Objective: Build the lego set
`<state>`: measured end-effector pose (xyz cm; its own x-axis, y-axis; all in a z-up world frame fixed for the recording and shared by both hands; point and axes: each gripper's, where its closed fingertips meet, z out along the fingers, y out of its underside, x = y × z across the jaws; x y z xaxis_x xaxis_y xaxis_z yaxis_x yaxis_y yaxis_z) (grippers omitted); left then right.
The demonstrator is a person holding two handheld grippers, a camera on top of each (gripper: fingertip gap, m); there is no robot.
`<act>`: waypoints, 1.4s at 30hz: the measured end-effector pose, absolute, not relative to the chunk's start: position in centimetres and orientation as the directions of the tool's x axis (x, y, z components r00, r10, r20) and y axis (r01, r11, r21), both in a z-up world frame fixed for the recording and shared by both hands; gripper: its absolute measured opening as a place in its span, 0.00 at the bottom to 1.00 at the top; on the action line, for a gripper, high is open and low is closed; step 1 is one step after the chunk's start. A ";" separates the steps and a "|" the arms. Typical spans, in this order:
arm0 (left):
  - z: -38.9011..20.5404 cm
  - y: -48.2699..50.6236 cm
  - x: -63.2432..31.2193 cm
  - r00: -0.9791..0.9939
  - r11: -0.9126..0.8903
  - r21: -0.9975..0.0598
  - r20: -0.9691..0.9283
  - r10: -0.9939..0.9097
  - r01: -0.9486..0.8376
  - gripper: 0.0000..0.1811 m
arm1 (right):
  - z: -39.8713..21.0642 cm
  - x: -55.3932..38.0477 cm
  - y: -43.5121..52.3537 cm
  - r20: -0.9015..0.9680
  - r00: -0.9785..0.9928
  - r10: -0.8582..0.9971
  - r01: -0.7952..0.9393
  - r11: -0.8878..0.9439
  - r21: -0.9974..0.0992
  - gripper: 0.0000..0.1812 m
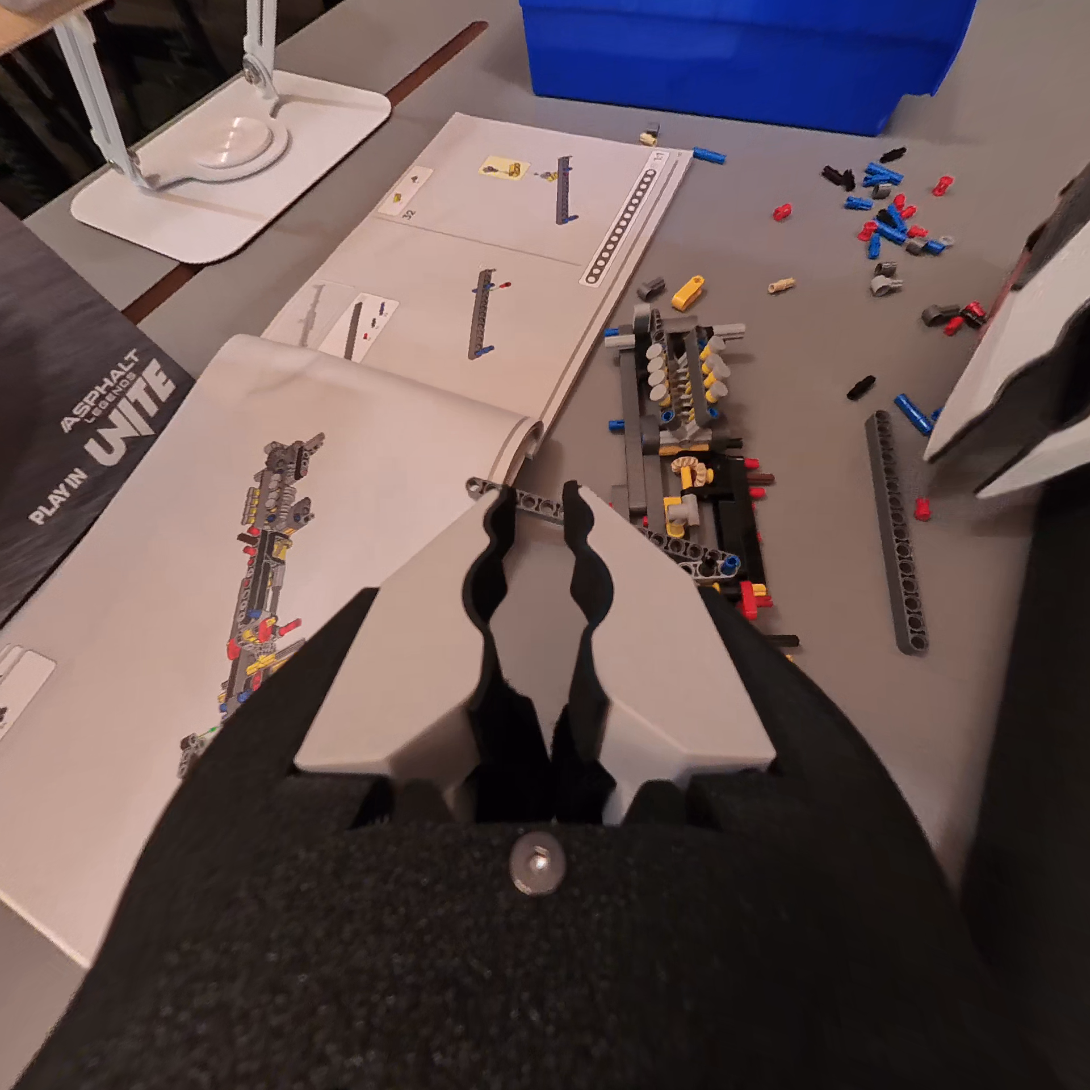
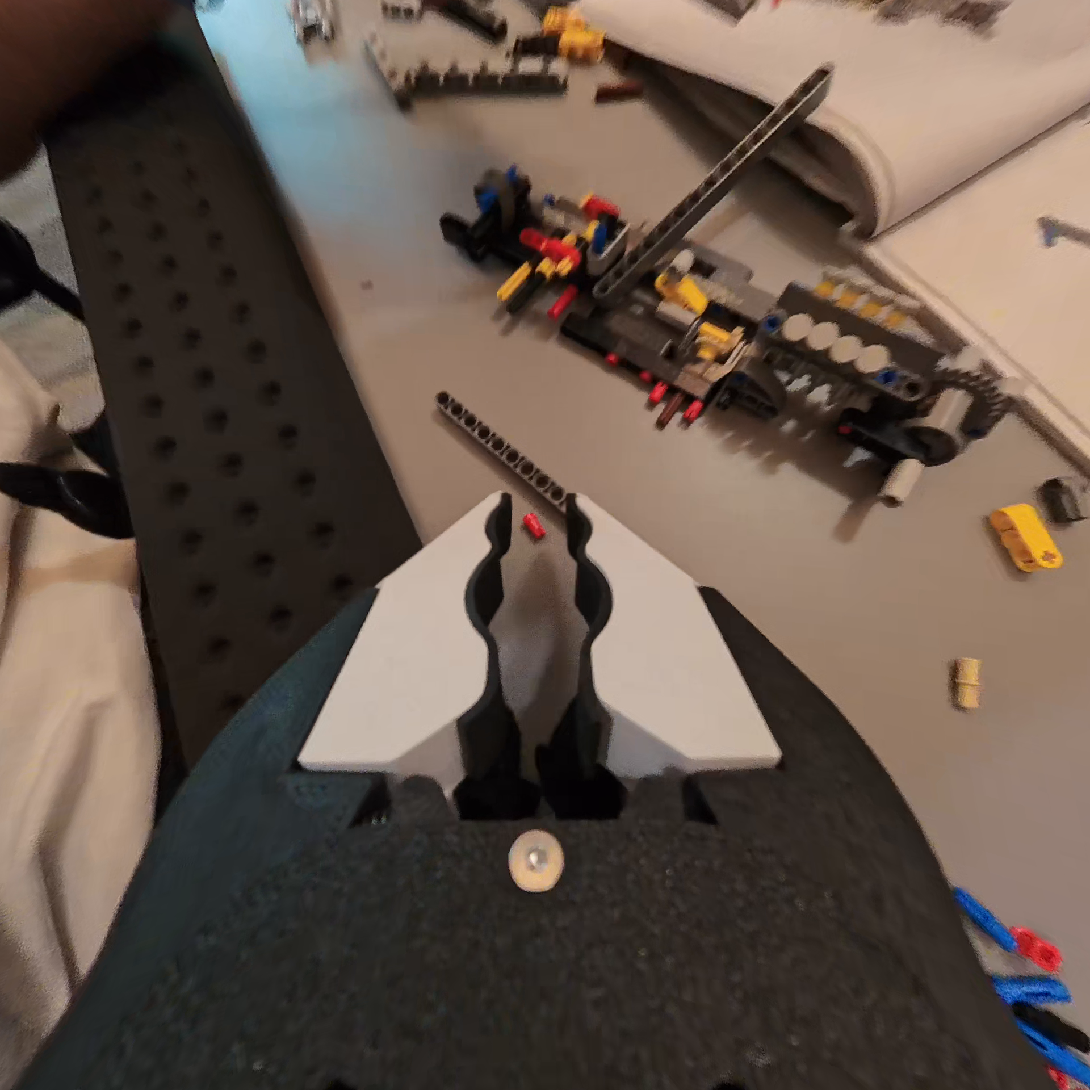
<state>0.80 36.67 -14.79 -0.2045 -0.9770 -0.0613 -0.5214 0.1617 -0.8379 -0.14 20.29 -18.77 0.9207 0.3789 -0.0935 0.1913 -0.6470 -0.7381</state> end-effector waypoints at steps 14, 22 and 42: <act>-13.1 36.2 1.3 -0.209 0.112 -0.900 -0.024 -0.978 -0.421 0.18 | -19.5 4.1 20.8 0.018 0.881 0.472 0.357 -0.641 -0.679 0.20; -10.7 34.9 1.7 -0.229 0.123 -0.956 -0.061 -0.972 -0.265 0.37 | -19.5 2.4 20.5 0.034 0.761 0.647 0.505 -0.560 -0.656 0.16; -13.8 32.6 1.4 -0.287 0.224 -0.880 -0.105 -0.952 -0.419 0.21 | -20.0 2.0 21.9 0.170 0.722 0.670 0.608 -0.498 -0.618 0.04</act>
